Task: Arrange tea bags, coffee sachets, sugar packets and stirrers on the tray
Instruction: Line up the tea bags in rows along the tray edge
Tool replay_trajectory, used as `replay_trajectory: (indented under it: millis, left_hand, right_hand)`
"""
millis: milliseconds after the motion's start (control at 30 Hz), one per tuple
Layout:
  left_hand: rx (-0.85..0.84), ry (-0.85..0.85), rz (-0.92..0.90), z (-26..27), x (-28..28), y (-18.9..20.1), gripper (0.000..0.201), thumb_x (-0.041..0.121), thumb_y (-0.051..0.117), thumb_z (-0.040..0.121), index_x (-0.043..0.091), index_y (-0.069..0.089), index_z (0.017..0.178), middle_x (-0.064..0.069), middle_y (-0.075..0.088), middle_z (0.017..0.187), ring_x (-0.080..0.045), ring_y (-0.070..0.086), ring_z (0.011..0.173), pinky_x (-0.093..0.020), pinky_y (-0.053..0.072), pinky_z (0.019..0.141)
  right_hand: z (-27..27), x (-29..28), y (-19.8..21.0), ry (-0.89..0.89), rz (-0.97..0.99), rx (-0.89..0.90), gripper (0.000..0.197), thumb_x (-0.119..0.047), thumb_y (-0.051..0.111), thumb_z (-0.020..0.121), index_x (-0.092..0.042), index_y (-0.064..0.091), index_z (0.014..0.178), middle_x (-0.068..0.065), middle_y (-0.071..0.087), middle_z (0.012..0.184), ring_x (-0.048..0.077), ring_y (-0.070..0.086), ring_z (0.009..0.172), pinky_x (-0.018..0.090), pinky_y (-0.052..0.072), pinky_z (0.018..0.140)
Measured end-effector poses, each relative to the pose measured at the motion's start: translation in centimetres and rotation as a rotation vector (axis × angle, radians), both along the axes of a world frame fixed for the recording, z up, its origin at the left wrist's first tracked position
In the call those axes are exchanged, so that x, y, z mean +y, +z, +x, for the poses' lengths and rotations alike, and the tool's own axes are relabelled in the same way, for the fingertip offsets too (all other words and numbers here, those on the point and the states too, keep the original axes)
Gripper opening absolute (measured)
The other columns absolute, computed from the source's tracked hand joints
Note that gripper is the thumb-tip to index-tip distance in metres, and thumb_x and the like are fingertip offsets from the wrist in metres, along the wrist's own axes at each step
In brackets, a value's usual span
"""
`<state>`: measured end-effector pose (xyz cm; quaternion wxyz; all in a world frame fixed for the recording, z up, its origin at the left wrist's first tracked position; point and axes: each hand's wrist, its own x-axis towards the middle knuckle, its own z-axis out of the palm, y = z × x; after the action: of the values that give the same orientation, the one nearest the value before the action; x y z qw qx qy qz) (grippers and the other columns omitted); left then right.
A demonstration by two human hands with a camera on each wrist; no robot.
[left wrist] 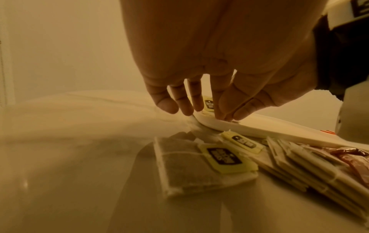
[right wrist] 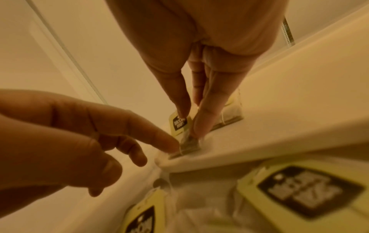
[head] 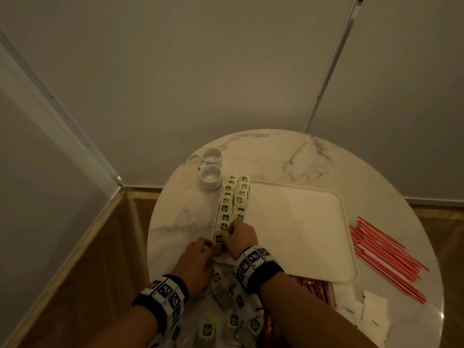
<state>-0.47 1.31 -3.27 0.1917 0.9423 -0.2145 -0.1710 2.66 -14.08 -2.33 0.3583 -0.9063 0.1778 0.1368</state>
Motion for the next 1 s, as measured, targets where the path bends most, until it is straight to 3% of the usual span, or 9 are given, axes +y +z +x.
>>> replay_trajectory:
  millis: [133,200,333,433,533,600,733,867,1000]
  left_hand:
    - [0.025,-0.004,-0.019,0.1,0.2,0.3,0.037,0.016,0.046,0.091,0.023,0.057,0.125,0.001,0.035,0.138,-0.021,0.036,0.119,-0.029,0.037,0.1]
    - [0.049,-0.014,-0.029,0.2,0.4,0.4,0.036,0.018,0.047,0.091,0.023,0.057,0.125,0.001,0.035,0.137,-0.02,0.036,0.119,-0.028,0.035,0.101]
    - [0.104,0.025,-0.09,0.0,0.8,0.8,0.029,0.02,0.052,0.091,0.02,0.06,0.119,0.004,0.041,0.123,-0.015,0.044,0.111,-0.023,0.038,0.098]
    - [0.133,0.059,-0.087,-0.7,1.0,1.3,0.024,0.026,0.056,0.089,0.022,0.057,0.113,0.005,0.045,0.112,-0.013,0.049,0.102,-0.025,0.044,0.09]
    - [0.13,0.054,0.028,-1.4,1.4,1.1,0.043,0.037,0.059,0.084,0.025,0.049,0.124,0.003,0.043,0.119,-0.015,0.043,0.111,-0.025,0.041,0.094]
    - [0.153,0.06,0.116,-1.8,1.6,1.0,0.055,0.043,0.059,0.082,0.025,0.042,0.131,0.001,0.039,0.125,-0.017,0.038,0.116,-0.028,0.039,0.097]
    - [0.204,0.043,0.206,-2.2,2.0,0.9,0.065,0.047,0.06,0.082,0.023,0.035,0.138,-0.002,0.036,0.133,-0.02,0.035,0.121,-0.032,0.037,0.101]
    - [0.2,0.026,0.221,-2.4,2.2,1.1,0.065,0.048,0.06,0.082,0.022,0.038,0.137,-0.002,0.035,0.134,-0.022,0.033,0.122,-0.032,0.037,0.102]
    - [0.195,0.023,0.017,-2.8,1.9,2.2,0.069,0.055,0.059,0.073,0.027,0.042,0.134,0.005,0.034,0.132,-0.016,0.032,0.122,-0.028,0.035,0.103]
  right_hand:
    - [-0.1,-1.0,0.4,0.005,0.061,-0.009,0.007,-0.02,0.062,0.084,-0.017,0.065,0.09,0.006,0.069,0.096,0.024,0.067,0.086,0.034,0.056,0.08]
    - [-0.5,-2.0,1.2,-0.038,0.128,-0.048,0.016,-0.023,0.065,0.083,-0.015,0.069,0.096,0.006,0.071,0.091,0.023,0.069,0.077,0.038,0.059,0.075]
    - [-3.0,-3.9,3.4,0.045,0.172,-0.085,0.008,-0.021,0.066,0.086,-0.014,0.07,0.088,0.003,0.071,0.083,0.016,0.066,0.064,0.026,0.055,0.062]
    - [-5.7,-3.7,3.3,0.352,-0.058,0.07,0.02,-0.029,0.064,0.087,-0.017,0.069,0.101,0.001,0.067,0.099,0.014,0.06,0.087,0.024,0.048,0.079]
    - [-7.7,-2.5,2.3,0.57,-0.265,0.161,0.042,-0.036,0.059,0.088,-0.018,0.055,0.126,0.006,0.053,0.122,0.024,0.051,0.113,0.035,0.046,0.093]
    - [-8.5,-1.7,1.9,0.656,-0.352,0.15,0.05,-0.038,0.058,0.088,-0.014,0.048,0.131,0.009,0.044,0.126,0.029,0.042,0.118,0.041,0.045,0.094]
    - [-9.3,-0.4,1.5,0.703,-0.421,0.112,0.045,-0.03,0.056,0.089,-0.006,0.048,0.126,0.012,0.038,0.128,0.031,0.035,0.12,0.043,0.044,0.095]
    - [-9.2,-0.3,1.4,0.724,-0.4,0.14,0.037,-0.027,0.056,0.087,-0.009,0.052,0.12,0.013,0.043,0.124,0.032,0.036,0.116,0.042,0.041,0.096]
    - [-8.6,-0.8,2.5,0.633,-0.157,0.148,0.017,-0.022,0.058,0.086,-0.013,0.06,0.1,0.011,0.06,0.109,0.027,0.052,0.103,0.032,0.042,0.084]
